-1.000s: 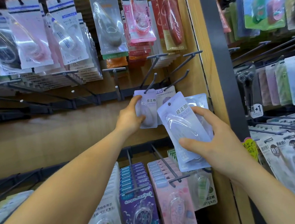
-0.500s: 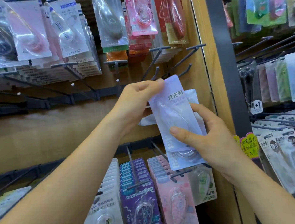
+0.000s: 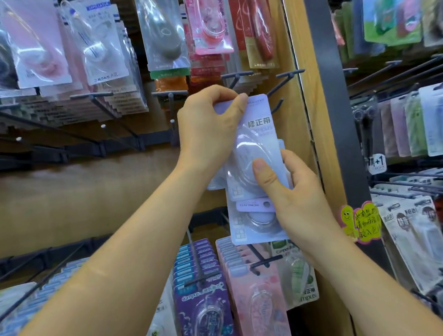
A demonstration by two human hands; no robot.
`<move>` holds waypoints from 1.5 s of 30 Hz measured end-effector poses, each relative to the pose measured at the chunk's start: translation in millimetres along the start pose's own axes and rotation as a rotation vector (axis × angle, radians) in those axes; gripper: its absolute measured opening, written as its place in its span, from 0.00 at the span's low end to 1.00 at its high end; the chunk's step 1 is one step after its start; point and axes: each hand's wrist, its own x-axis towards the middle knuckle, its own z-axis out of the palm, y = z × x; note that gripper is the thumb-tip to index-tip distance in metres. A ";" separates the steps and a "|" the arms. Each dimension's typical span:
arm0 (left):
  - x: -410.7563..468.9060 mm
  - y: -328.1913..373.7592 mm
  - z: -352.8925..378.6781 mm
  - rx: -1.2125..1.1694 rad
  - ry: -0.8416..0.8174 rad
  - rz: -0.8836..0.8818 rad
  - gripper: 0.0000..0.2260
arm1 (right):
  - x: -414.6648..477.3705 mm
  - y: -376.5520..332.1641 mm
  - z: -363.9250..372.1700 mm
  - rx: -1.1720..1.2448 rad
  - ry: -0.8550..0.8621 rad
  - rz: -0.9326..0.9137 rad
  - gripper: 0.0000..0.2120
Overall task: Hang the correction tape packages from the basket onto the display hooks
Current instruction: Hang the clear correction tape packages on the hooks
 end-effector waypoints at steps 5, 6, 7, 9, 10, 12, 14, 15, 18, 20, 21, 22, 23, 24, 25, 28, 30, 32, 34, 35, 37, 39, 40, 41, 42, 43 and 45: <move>2.7 -0.9 -0.4 0.096 0.022 0.043 0.04 | 4.0 1.9 -1.0 -0.007 0.001 0.034 0.17; 4.0 -1.0 -0.7 0.089 0.022 0.030 0.04 | 5.0 1.4 -1.1 -0.014 -0.007 0.036 0.16; 5.6 -1.1 -0.9 0.081 0.012 0.014 0.04 | 5.9 0.9 -1.4 -0.021 -0.014 0.039 0.15; 9.5 -0.9 -1.0 0.073 -0.028 -0.032 0.05 | 7.5 0.3 -1.5 -0.019 -0.022 0.051 0.12; 11.6 -0.8 -0.9 0.075 -0.043 -0.051 0.05 | 7.8 0.4 -1.6 -0.011 -0.027 0.056 0.12; 14.8 -0.1 -0.8 0.083 -0.051 -0.077 0.06 | 7.7 -0.3 -2.1 0.016 -0.035 0.070 0.11; 15.4 1.4 -0.1 0.090 -0.064 -0.113 0.07 | 7.2 -0.7 -3.7 0.034 -0.043 0.082 0.11; 14.7 1.9 0.7 0.090 -0.078 -0.140 0.07 | 6.8 -1.2 -4.6 0.043 -0.041 0.089 0.12; 12.2 3.7 2.9 -0.001 -0.144 -0.258 0.10 | 5.6 -1.7 -6.3 0.047 0.015 0.075 0.12; 11.9 6.1 2.6 -0.063 -0.169 -0.314 0.12 | 4.8 -2.6 -4.7 0.029 0.060 0.051 0.12; 12.0 7.2 2.3 -0.085 -0.175 -0.334 0.12 | 4.7 -2.9 -3.6 0.015 0.077 0.042 0.11; 12.1 7.8 2.1 -0.114 -0.181 -0.361 0.12 | 4.5 -3.3 -2.9 -0.002 0.089 0.031 0.09; 12.4 7.8 1.6 -0.155 -0.190 -0.398 0.12 | 4.6 -4.6 -2.0 -0.017 0.098 0.023 0.08; 12.9 7.7 1.1 -0.209 -0.197 -0.447 0.12 | 5.0 -5.8 -1.9 -0.029 0.106 0.017 0.07; 13.8 6.9 0.4 -0.272 -0.202 -0.506 0.11 | 5.7 -7.5 -2.2 -0.038 0.109 0.018 0.08; 15.5 9.2 -0.7 -0.424 -0.191 -0.719 0.08 | 8.9 -12.9 -2.8 -0.018 0.105 0.077 0.11; 13.0 9.3 1.0 -0.509 -0.170 -0.821 0.10 | 11.1 -14.1 -3.3 -0.018 0.104 0.111 0.11; 5.0 6.9 0.2 -0.584 -0.177 -0.823 0.07 | 12.5 -11.6 -3.6 -0.056 0.119 0.122 0.12; -8.6 -0.5 -4.5 -0.608 -0.206 -0.772 0.07 | 12.4 -6.5 -3.7 -0.126 0.133 0.096 0.13; -16.1 -4.4 -7.6 -0.613 -0.219 -0.751 0.11 | 12.2 -3.6 -3.6 -0.166 0.124 0.080 0.14; -25.0 -10.5 -12.3 -0.605 -0.214 -0.720 0.16 | 11.0 0.9 -3.6 -0.233 0.086 0.073 0.14; -24.3 -17.2 -13.6 -0.548 -0.181 -0.684 0.14 | 8.7 7.4 -6.1 -0.321 0.067 0.064 0.12; -21.8 -21.1 -13.9 -0.511 -0.162 -0.670 0.14 | 8.1 11.2 -9.3 -0.407 0.084 0.054 0.11; -18.8 -25.8 -13.2 -0.460 -0.148 -0.659 0.14 | 6.9 13.5 -12.6 -0.517 0.103 0.052 0.10; -16.1 -32.1 -11.2 -0.390 -0.142 -0.648 0.15 | 5.1 15.0 -14.8 -0.628 0.112 0.061 0.11; -14.0 -39.2 -8.3 -0.308 -0.144 -0.630 0.16 | 3.2 15.0 -16.2 -0.709 0.108 0.075 0.14; -12.5 -53.5 0.2 -0.165 -0.166 -0.593 0.19 | 0.9 14.4 -19.8 -0.782 0.094 0.078 0.16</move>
